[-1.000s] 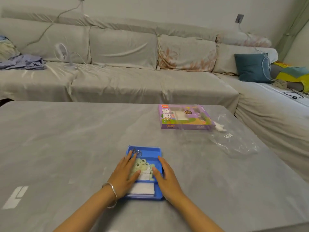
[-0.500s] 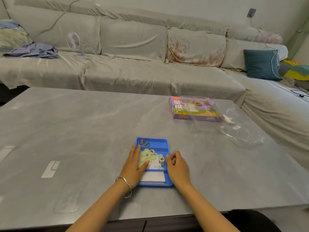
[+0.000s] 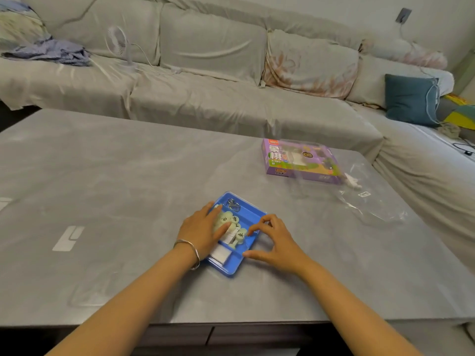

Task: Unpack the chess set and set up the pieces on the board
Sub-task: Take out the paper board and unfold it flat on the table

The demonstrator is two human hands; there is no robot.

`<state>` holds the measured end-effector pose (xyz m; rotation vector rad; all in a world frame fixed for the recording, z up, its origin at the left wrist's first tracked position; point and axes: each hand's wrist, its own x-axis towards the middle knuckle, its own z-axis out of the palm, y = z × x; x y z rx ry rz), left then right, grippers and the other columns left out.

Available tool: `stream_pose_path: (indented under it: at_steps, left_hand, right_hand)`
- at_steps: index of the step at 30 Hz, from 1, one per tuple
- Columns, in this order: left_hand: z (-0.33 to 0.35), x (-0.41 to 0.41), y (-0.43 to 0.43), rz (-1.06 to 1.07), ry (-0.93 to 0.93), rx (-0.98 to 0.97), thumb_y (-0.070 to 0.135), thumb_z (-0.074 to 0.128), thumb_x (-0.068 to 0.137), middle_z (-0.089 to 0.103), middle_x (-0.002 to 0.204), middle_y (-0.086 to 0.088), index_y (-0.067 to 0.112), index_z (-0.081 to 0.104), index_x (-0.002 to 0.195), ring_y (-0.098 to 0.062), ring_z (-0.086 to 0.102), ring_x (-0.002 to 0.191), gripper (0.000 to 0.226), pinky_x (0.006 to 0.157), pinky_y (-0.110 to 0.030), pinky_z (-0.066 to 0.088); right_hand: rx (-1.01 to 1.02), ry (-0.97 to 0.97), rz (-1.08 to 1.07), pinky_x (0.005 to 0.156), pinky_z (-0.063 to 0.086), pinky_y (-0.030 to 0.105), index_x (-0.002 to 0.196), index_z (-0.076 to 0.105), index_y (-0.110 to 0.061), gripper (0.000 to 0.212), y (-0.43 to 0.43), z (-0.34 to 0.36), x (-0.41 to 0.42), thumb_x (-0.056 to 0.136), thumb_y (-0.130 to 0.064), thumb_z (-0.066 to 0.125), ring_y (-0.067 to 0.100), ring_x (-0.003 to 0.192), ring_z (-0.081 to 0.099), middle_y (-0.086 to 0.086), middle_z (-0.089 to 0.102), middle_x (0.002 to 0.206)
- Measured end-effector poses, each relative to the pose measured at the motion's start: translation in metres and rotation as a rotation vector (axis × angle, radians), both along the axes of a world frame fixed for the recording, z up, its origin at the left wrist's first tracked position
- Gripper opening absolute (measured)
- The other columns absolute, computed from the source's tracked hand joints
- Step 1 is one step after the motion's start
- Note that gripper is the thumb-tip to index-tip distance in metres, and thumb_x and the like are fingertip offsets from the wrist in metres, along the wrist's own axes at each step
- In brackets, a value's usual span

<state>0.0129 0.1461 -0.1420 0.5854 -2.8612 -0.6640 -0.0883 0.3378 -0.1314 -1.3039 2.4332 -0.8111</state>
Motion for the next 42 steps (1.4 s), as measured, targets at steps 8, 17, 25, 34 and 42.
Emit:
stream_pose_path:
  at_steps: [8,17,25,34,42]
  left_hand:
    - [0.004,0.000,-0.004,-0.064,0.005,0.007,0.051,0.037,0.093,0.021,0.152,0.007,0.028,0.024,0.144,-0.016,0.033,0.132,0.058,0.101,-0.030,0.035]
    - [0.002,-0.001,-0.003,-0.043,-0.012,-0.003,0.051,0.039,0.092,0.024,0.151,0.007,0.029,0.024,0.144,-0.017,0.037,0.130,0.058,0.097,-0.032,0.037]
    - [0.005,-0.009,-0.003,0.181,-0.047,0.325,0.053,0.062,0.078,0.054,0.119,-0.009,0.015,0.046,0.118,-0.027,0.048,0.114,0.058,0.089,-0.040,0.046]
    - [0.014,0.004,0.018,0.304,0.346,0.742,0.035,0.075,0.073,0.062,0.112,-0.005,0.021,0.039,0.122,-0.021,0.062,0.094,0.062,0.085,-0.041,0.052]
    - [0.013,0.010,0.036,0.340,0.489,0.699,0.038,0.077,0.070,0.060,0.116,0.000,0.030,0.041,0.125,-0.019,0.061,0.096,0.066,0.084,-0.043,0.052]
  right_hand:
    - [0.191,0.129,0.214,0.087,0.036,0.022,0.090,0.052,-0.031,0.044,-0.018,0.019,-0.016,0.064,-0.057,0.076,0.007,0.102,0.037,-0.011,0.039,0.108]
    - [0.065,-0.217,0.027,0.086,0.037,0.020,0.092,0.058,-0.022,0.031,-0.015,0.018,-0.012,0.077,-0.045,0.071,0.008,0.103,0.042,-0.007,0.048,0.103]
    - [-0.037,-0.111,-0.607,0.083,0.043,0.032,0.083,0.051,-0.018,0.031,-0.022,-0.023,0.025,0.086,-0.049,0.056,0.016,0.090,0.048,-0.004,0.052,0.091]
    - [-0.508,-0.436,-0.696,0.069,0.057,0.036,0.101,0.042,-0.040,0.006,-0.039,-0.025,0.052,0.096,-0.039,0.045,0.010,0.081,0.067,-0.004,0.067,0.094]
    - [-0.586,-0.515,-0.664,0.058,0.046,0.009,0.108,0.048,-0.021,0.012,-0.035,-0.008,0.049,0.100,-0.024,0.039,0.007,0.080,0.060,-0.005,0.062,0.092]
